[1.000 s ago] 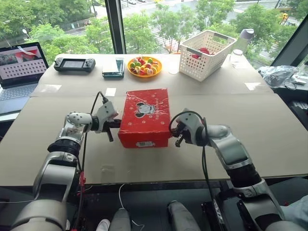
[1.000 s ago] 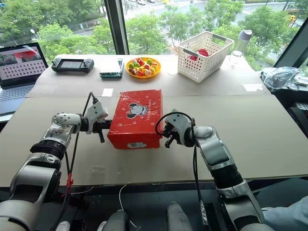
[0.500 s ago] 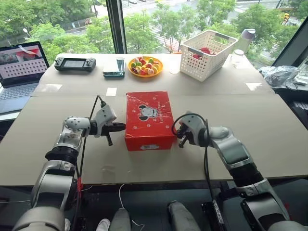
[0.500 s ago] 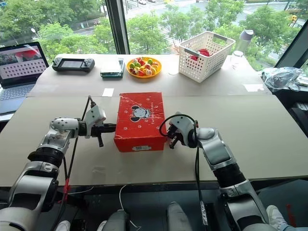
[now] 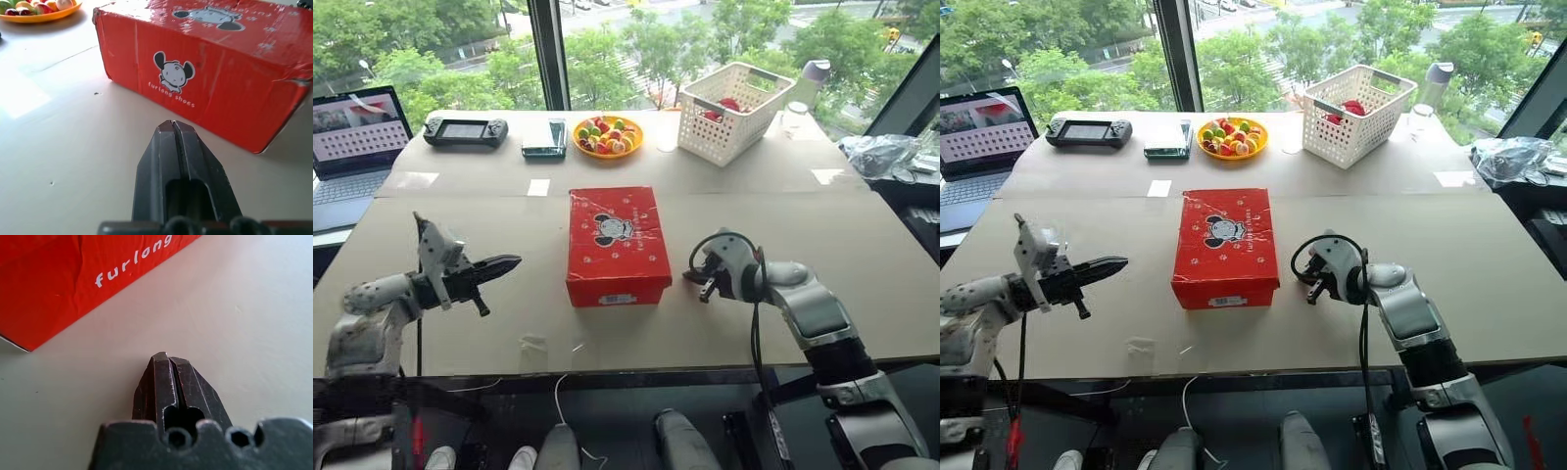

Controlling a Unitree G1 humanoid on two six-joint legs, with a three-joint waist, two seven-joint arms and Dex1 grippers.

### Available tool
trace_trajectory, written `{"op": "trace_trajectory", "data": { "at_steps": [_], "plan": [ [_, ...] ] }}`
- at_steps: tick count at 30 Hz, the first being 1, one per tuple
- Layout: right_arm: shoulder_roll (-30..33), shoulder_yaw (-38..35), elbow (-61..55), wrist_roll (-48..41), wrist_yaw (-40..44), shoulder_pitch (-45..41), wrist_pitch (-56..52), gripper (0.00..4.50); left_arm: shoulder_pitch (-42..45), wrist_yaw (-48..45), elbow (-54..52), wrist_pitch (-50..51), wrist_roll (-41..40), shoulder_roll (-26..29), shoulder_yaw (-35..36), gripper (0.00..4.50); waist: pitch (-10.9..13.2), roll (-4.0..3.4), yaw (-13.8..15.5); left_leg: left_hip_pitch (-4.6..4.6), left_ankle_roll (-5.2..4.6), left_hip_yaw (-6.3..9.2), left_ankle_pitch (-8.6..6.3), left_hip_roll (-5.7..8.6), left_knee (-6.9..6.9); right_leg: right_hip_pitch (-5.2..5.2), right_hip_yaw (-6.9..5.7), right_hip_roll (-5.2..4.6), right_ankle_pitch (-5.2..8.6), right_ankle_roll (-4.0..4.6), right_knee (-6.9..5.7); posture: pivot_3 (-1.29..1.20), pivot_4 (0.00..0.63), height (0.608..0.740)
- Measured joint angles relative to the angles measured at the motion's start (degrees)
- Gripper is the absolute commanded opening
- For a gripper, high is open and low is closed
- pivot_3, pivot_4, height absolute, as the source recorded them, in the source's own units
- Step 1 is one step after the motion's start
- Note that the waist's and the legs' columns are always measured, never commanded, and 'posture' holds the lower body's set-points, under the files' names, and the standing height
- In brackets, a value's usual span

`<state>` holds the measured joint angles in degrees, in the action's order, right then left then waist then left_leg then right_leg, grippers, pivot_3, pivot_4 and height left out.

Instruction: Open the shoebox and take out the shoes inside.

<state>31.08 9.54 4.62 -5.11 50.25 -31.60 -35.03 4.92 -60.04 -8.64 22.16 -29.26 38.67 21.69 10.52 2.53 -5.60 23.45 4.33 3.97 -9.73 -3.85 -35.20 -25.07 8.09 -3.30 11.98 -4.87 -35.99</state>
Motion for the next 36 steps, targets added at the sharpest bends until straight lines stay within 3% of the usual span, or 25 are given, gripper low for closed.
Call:
{"op": "trace_trajectory", "data": {
  "at_steps": [2, 6, 15, 23, 30, 36],
  "plan": [
    [-0.3, 0.1, 0.3, -1.0, 1.6, -0.3, 0.3, 0.02, -9.8, 4.5, -11.3, 2.8, -3.0, -4.2, 0.7, 0.0, 0.0, 0.01, 0.0, -0.02, 0.0, 0.0, 0.0, -0.01, -0.01, 0.0, 0.0, 0.02, 0.01, 0.03, -0.02, 0.0, 0.15, 0.74],
    [-0.6, 0.8, -0.8, -3.3, 4.9, -0.4, 1.3, 0.02, -16.0, 7.3, -17.3, 4.4, -4.8, -4.7, 1.7, 0.0, 0.0, 0.04, 0.3, -0.18, -0.11, 0.04, 0.07, 0.0, -0.03, 0.01, -0.02, 0.07, 0.18, 0.54, -0.19, 0.0, 0.15, 0.74],
    [-1.7, 1.2, -3.1, -5.8, 6.6, -0.5, 0.9, 0.02, -16.8, 3.6, -13.7, 0.3, -3.8, 1.4, 4.0, 0.0, 0.0, 0.06, -0.4, -0.15, -0.06, 0.0, 0.14, 0.05, -0.24, 0.04, 0.12, 0.08, 0.1, 0.6, 0.04, 0.0, 0.15, 0.74],
    [-2.6, 1.8, -3.1, -6.6, 5.8, -3.2, -1.0, 0.02, -17.5, 3.5, -11.4, -3.0, -2.1, 0.1, 1.2, 0.0, 0.0, 0.06, -0.6, 0.0, -0.06, 0.0, 0.13, 0.03, 0.16, -0.14, 0.1, 0.1, 0.22, 0.61, 0.04, 0.0, 0.15, 0.74],
    [-1.9, -0.6, -10.6, -12.0, 5.8, -7.7, -7.7, 0.02, -17.8, 5.1, -11.4, -3.6, -1.1, -0.5, 0.1, 0.0, 0.0, 0.06, -0.6, -0.04, -0.06, 0.0, 0.13, 0.02, 0.11, -0.12, 0.12, 0.11, 0.21, 0.61, 0.02, 0.0, 0.15, 0.74],
    [-4.0, -1.2, -11.7, -14.8, 3.8, -15.0, -11.7, 0.02, -17.8, 6.1, -11.3, -4.7, -0.3, -1.2, -0.7, 0.0, 0.0, 0.05, -0.9, -0.06, -0.06, 0.0, 0.13, 0.02, 0.09, -0.14, 0.12, 0.12, 0.18, 0.64, 0.0, 0.0, 0.15, 0.74]
  ]
}}
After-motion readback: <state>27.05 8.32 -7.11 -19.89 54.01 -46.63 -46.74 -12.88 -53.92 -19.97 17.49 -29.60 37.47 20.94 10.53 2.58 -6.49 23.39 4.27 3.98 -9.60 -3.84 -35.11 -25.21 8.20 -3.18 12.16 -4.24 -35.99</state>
